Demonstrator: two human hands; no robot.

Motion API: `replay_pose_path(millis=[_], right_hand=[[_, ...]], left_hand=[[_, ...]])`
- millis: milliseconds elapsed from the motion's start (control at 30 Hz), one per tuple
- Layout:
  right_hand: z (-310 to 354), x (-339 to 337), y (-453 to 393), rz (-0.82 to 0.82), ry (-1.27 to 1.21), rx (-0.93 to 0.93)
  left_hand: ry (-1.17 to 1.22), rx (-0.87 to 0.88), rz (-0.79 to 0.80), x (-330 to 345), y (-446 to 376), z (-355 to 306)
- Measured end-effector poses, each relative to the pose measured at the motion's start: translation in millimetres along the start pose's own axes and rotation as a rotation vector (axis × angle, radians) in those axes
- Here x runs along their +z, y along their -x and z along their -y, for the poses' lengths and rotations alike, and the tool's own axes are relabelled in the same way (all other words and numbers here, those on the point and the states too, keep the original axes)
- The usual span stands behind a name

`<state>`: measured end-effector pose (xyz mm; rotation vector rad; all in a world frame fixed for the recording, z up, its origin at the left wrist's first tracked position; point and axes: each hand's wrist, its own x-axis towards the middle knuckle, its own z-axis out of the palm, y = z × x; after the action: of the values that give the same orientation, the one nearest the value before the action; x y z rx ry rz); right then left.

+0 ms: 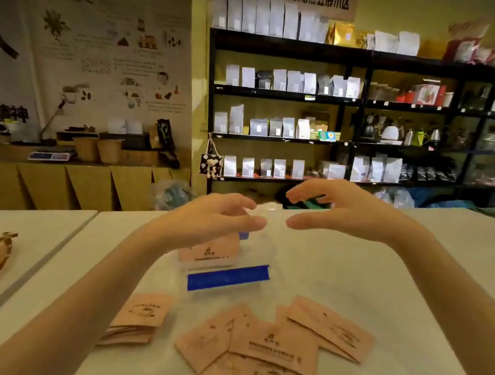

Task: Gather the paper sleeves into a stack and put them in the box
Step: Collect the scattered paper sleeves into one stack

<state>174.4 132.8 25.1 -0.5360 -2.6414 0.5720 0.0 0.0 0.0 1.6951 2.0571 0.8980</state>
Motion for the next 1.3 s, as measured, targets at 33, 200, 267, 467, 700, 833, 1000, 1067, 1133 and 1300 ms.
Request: replay_pose_path(millis=[33,200,267,467,700,833,1000,1067,1133,1300], right_hand=[[-2,5,7,0.042,0.011,0.025],[-36,38,38,0.155,0.051,0.151],[-53,49,49,0.195,0.061,0.185],[-89,78,74,0.257,0.103,0.337],[-101,89,81,0.243,0.095,0.459],[-99,91,82,0.217,0.061,0.454],[-99,89,80,0.072,0.049,0.42],[-93,85,77,0.004,0.019,0.376],[-85,82,71,-0.047,-0.02,0.32],[-54,87,47,-0.127,-0.096,0.207]], left_hand=[[0.003,-0.004,0.032,9,3,2],[-0.047,-0.021,0.177,62,16,26],[-0.139,-0.014,0.22,79,18,34],[-0.394,0.005,0.27,110,14,56],[-0.445,0.015,0.317,112,8,75],[-0.411,0.048,0.296,112,9,74],[-0.357,0.084,0.177,111,14,71],[-0.32,0.103,0.106,106,17,68],[-0.293,0.124,0.047,98,19,66],[-0.219,0.134,-0.086,66,32,70]])
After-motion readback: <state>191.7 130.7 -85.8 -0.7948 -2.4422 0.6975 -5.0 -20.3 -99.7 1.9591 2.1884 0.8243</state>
